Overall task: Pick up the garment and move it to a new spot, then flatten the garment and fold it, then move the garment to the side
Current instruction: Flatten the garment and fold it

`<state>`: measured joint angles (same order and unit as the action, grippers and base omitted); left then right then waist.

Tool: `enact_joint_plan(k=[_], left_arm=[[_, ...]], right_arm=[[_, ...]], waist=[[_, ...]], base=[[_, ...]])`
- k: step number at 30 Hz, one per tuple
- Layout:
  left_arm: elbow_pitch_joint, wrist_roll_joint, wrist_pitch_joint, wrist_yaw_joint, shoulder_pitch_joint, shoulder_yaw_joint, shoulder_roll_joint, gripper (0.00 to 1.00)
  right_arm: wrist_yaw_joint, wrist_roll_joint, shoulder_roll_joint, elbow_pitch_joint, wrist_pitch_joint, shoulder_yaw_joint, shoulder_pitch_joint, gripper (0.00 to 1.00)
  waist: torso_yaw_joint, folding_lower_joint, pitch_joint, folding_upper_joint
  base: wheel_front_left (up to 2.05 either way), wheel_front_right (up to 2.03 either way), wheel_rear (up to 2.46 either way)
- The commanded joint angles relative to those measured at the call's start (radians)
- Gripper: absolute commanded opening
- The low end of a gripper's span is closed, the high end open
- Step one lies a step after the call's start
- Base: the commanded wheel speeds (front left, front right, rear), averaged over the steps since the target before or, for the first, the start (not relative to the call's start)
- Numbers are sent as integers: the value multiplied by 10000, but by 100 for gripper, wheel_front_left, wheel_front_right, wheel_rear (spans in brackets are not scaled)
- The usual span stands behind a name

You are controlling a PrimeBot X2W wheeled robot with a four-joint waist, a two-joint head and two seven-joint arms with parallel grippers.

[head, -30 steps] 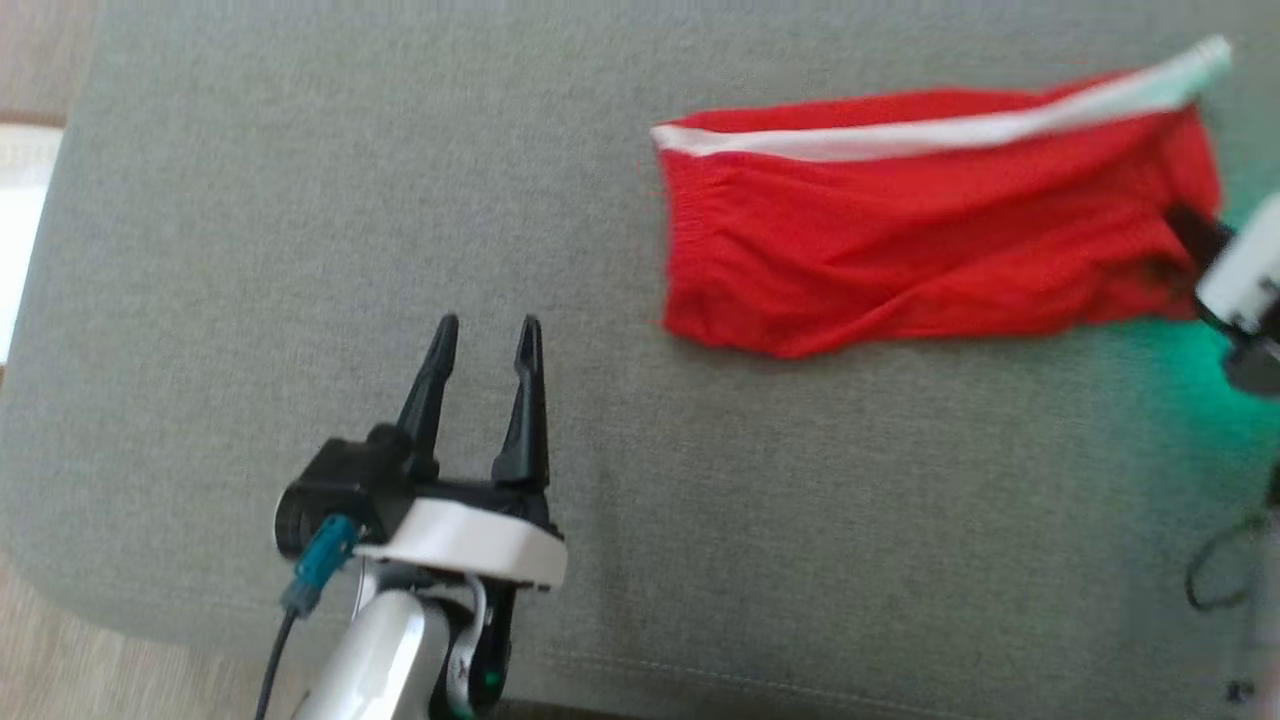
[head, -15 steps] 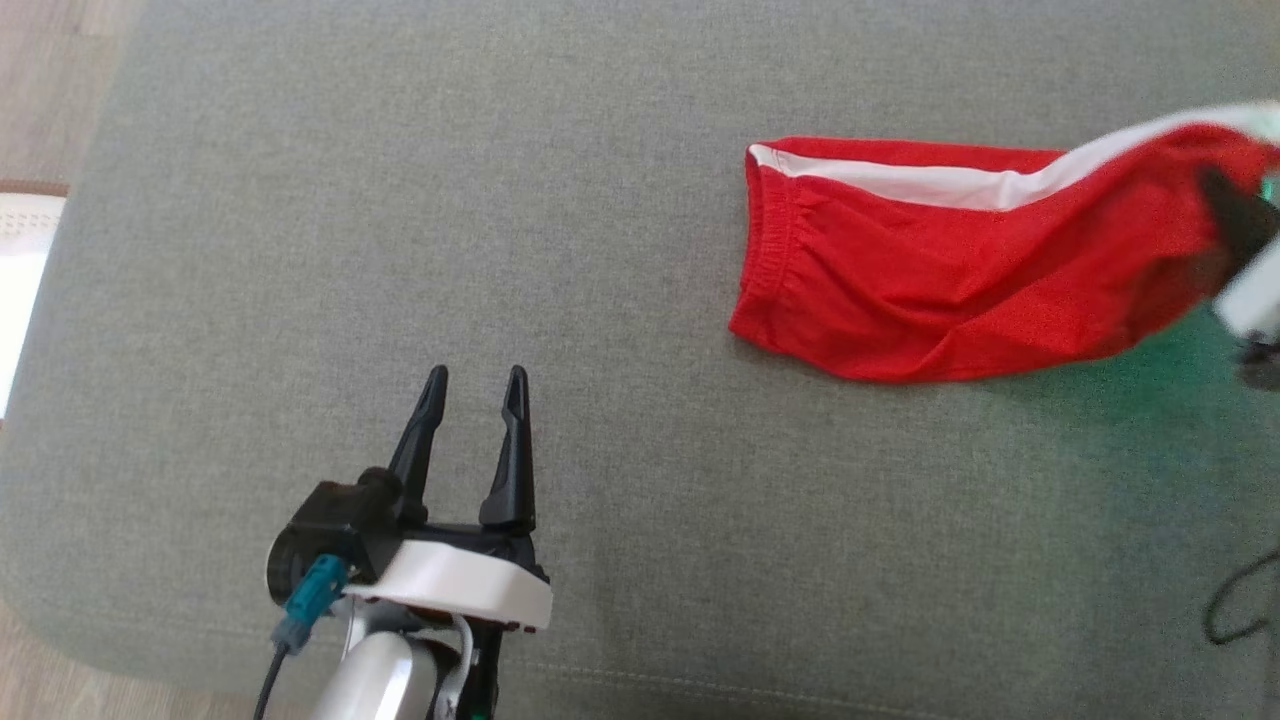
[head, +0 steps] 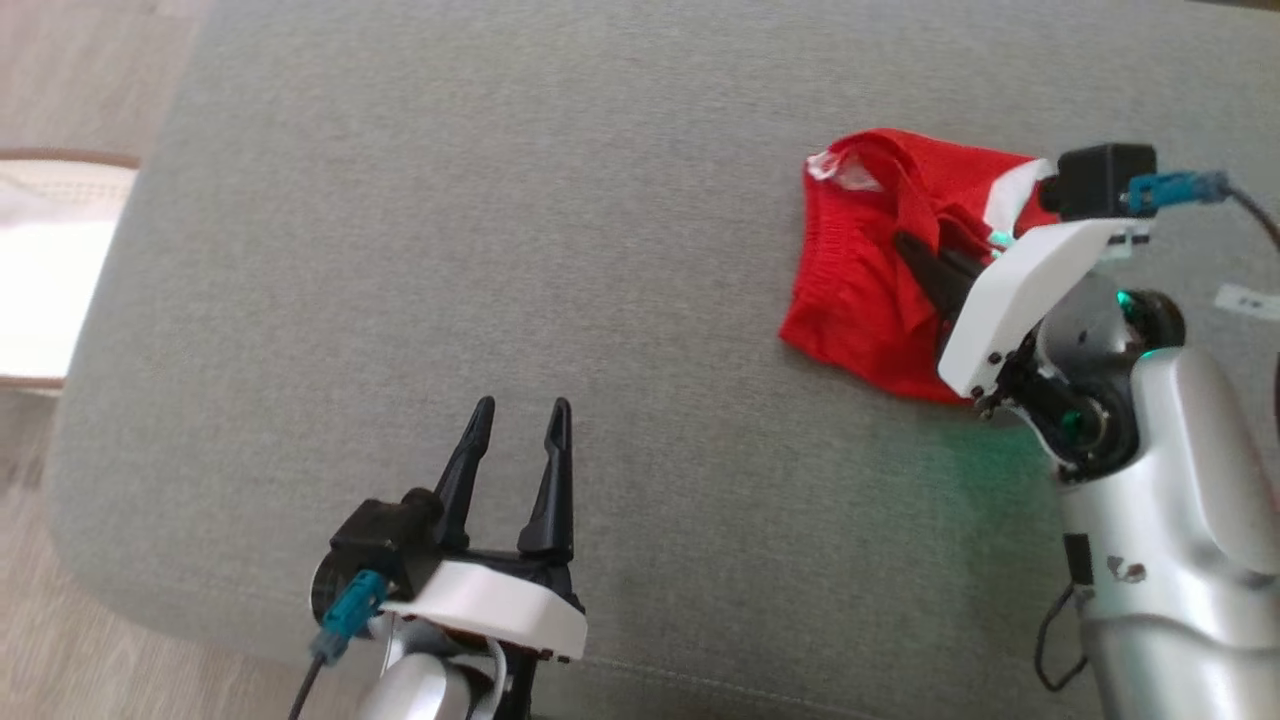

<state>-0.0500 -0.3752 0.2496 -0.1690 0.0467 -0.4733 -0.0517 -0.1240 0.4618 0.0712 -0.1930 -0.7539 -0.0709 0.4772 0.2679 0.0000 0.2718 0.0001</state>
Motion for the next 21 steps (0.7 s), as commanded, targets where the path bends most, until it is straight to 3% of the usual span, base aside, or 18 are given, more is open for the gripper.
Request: enact_joint_plan(k=[1, 12, 13, 14, 15, 16, 21], left_arm=[[216, -53, 122, -131, 287, 256, 13, 100], [0, -149, 122, -232, 178, 156, 14, 100], [-16, -158, 122, -241, 184, 147, 14, 100], [-16, -158, 122, -241, 184, 147, 14, 100], [-26, -165, 122, -254, 187, 146, 14, 100], [-33, -169, 122, -268, 186, 153, 14, 100], [-139, -111, 122, -292, 46, 331, 14, 100]], right_arm=[[-67, -16, -185, 44, 338, -229, 223, 0], [-67, 1345, -208, -1677, 1984, -1109, 1006, 3], [-67, 1422, -208, -1773, 2130, -1190, 1053, 34], [-67, 1422, -208, -1773, 2130, -1190, 1053, 34], [-67, 1503, -208, -1846, 2289, -1281, 1097, 63], [-67, 1571, -208, -1892, 2476, -1356, 1134, 100], [-67, 1598, -209, -1504, 3529, -1815, 953, 100]], waist=[[213, 0, -18, -1], [378, 0, -292, -1], [362, 0, -311, -1], [362, 0, -311, -1], [330, 0, -330, -1], [292, 0, -344, -1], [-73, 0, -629, -1]], base=[[0, 0, 0], [0, 0, 0], [0, 0, 0], [0, 0, 0], [0, 0, 0], [0, 0, 0], [0, 0, 0]])
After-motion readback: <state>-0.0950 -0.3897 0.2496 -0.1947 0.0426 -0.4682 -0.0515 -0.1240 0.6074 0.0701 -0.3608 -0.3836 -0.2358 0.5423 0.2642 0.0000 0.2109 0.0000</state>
